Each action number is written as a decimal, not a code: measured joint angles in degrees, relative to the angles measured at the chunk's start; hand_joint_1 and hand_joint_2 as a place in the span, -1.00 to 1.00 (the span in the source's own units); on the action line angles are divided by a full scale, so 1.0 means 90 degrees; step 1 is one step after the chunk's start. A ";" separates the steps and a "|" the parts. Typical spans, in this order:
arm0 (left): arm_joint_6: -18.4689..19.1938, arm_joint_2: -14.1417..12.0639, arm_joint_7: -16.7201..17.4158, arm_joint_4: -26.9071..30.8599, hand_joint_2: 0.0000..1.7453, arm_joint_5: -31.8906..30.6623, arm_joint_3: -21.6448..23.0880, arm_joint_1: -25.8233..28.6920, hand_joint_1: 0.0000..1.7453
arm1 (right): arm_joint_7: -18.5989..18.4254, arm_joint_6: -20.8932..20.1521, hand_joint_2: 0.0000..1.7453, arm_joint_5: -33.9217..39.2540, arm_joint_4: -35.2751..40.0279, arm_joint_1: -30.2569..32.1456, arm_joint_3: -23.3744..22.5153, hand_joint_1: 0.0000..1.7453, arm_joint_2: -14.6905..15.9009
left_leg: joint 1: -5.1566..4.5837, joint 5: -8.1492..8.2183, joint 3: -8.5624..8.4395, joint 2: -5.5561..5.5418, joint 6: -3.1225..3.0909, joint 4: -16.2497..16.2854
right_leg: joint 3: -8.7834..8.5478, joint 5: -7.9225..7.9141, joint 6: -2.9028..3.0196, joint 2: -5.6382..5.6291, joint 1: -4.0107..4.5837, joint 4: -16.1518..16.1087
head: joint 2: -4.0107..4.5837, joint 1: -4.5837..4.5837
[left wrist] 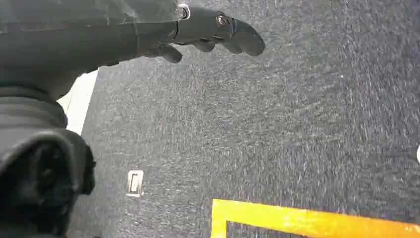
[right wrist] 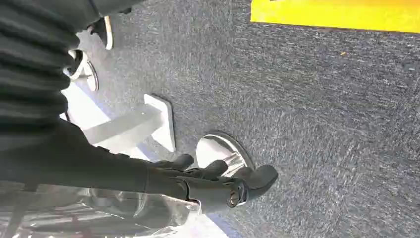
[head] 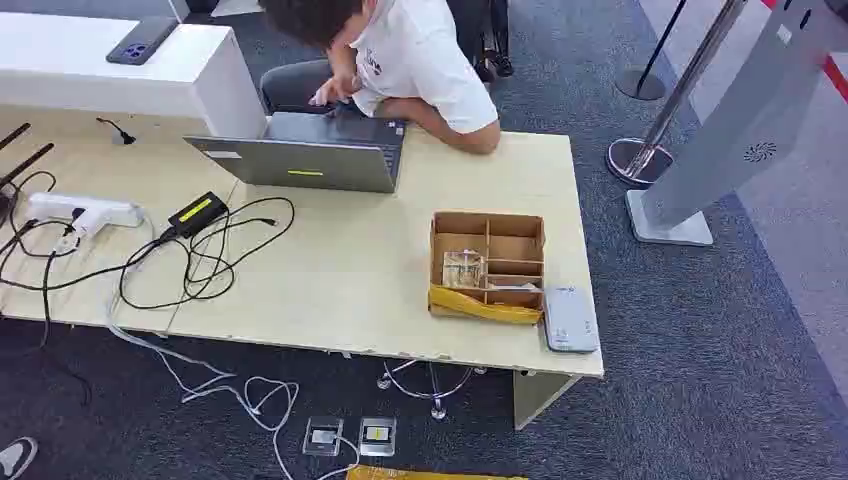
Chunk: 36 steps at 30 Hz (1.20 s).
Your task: Pass the card to the sensor for recognition and then transmit it.
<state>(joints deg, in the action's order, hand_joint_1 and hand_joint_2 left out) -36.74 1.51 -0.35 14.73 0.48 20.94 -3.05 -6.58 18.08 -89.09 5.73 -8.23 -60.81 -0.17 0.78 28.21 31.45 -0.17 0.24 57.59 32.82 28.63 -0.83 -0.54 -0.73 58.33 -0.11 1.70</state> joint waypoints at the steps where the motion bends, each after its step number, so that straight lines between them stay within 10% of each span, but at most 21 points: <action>1: -0.0007 0.0015 0.0019 0.0000 -1.00 0.0002 0.0007 0.0000 -1.00 | -0.0002 -0.0002 1.00 0.0000 0.0000 0.0000 0.0000 -1.00 0.0000 | 0.0000 0.0000 0.0000 0.0000 0.0000 0.0000 | 0.0000 0.0000 0.0000 0.0000 0.0000 0.0000 | 0.0000 0.0000; 28: -0.0046 0.0034 0.0097 0.0000 -1.00 0.0221 0.0325 0.0000 -1.00 | -0.0134 -0.0005 1.00 0.0061 0.0000 0.0011 -0.0002 -1.00 0.0005 | 0.0000 0.0000 0.0000 0.0000 0.0000 0.0000 | -0.0001 0.0000 0.0000 0.0000 0.0000 0.0000 | 0.0000 0.0000; 36: -0.0010 0.0034 0.0097 0.0000 -1.00 0.0377 0.0410 0.0000 -1.00 | 0.0297 0.0015 1.00 0.2607 0.0000 -0.0036 -0.0785 -1.00 0.0044 | 0.0000 0.0000 0.0001 0.0000 0.0000 0.0000 | -0.0001 0.0000 0.0000 0.0000 0.0000 0.0000 | 0.0000 0.0000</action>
<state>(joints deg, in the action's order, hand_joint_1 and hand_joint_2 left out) -36.83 1.81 0.52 14.73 3.87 24.63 -3.05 -3.91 18.21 -65.62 5.73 -8.55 -67.87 0.22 0.78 28.21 31.45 -0.17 0.24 57.59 32.81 28.63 -0.83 -0.54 -0.73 58.33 -0.11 1.70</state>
